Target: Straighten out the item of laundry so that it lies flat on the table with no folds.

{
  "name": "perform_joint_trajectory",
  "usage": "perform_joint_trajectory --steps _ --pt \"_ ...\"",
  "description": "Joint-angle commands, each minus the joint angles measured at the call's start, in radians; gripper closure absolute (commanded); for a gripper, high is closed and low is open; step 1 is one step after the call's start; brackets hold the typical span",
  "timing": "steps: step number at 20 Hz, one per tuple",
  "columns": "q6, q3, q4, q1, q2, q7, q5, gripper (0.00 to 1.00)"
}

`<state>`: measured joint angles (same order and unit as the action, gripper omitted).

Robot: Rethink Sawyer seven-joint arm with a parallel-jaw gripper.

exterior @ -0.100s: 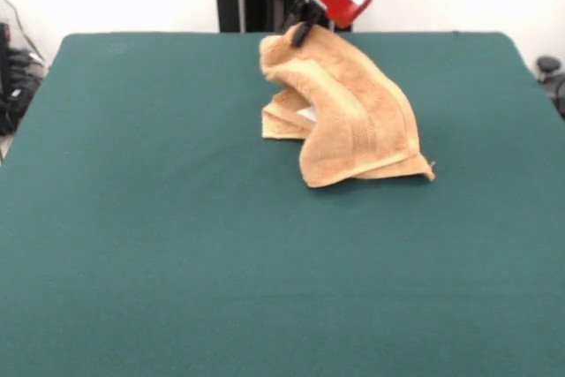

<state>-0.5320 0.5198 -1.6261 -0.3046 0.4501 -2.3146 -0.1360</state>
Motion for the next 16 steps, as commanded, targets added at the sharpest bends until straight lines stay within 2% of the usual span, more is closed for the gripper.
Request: perform_joint_trajectory --steps 1,8,11,16 --pt "0.171 0.007 0.041 -0.076 -0.062 -0.107 -0.101 1.0" --pt "0.253 0.021 0.007 -0.106 -0.09 -0.146 -0.116 1.0" --pt "0.289 0.027 0.02 -0.09 -0.118 -0.143 -0.12 1.0" --pt "0.266 0.02 0.063 -0.05 -0.109 -0.095 -0.121 1.0"
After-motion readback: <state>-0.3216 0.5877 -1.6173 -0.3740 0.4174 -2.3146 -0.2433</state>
